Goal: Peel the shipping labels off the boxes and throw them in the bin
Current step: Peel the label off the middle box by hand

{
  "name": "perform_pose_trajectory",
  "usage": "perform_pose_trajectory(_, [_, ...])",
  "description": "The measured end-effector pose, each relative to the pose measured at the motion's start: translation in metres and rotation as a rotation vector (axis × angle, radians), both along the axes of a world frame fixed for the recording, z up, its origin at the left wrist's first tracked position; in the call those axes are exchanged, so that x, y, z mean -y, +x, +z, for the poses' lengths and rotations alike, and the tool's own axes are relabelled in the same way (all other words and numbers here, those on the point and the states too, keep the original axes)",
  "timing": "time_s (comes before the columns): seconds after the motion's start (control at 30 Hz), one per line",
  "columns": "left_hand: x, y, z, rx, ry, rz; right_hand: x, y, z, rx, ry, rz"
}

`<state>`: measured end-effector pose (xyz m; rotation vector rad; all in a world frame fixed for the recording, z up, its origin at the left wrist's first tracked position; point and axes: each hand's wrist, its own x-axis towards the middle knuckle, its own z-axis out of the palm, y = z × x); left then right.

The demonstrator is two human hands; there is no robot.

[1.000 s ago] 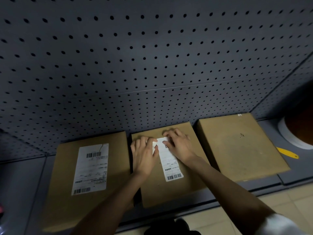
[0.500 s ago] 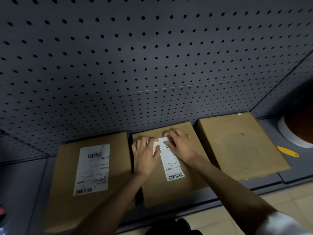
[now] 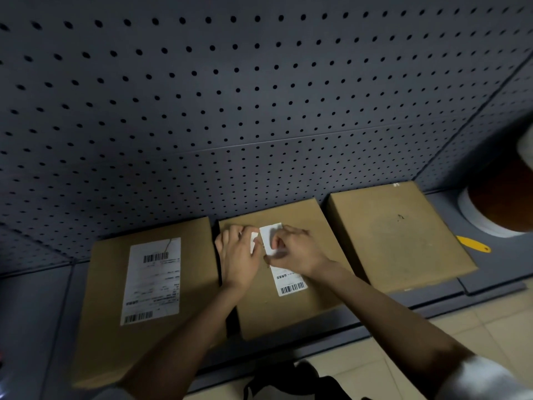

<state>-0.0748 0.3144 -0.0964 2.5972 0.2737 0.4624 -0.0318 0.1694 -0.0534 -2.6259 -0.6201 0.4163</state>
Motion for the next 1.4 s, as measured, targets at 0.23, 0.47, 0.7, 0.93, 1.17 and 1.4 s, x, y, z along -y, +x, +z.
perform_pose_trajectory(0.23, [0.000, 0.000, 0.000, 0.000, 0.047, -0.015, -0.004, 0.000, -0.004, -0.016, 0.023, -0.059])
perform_pose_trajectory(0.47, [0.000, 0.000, 0.000, -0.009, -0.014, 0.014, -0.010, 0.005, -0.009, -0.016, 0.060, -0.164])
perform_pose_trajectory(0.7, [0.000, 0.000, 0.001, -0.033, 0.013, -0.014, -0.017, 0.006, -0.008, -0.024, 0.025, -0.187])
perform_pose_trajectory(0.93, [0.000, -0.001, 0.004, -0.015, -0.001, -0.051, 0.005, 0.006, -0.008, -0.064, 0.156, -0.056])
perform_pose_trajectory(1.17, [-0.001, -0.008, 0.010, 0.089, -0.015, -0.272, 0.046, -0.018, -0.002, -0.041, 0.104, 0.264])
perform_pose_trajectory(1.4, [-0.019, -0.029, 0.014, -0.050, 0.148, -0.815, 0.079, -0.027, 0.000, -0.097, 0.131, 0.281])
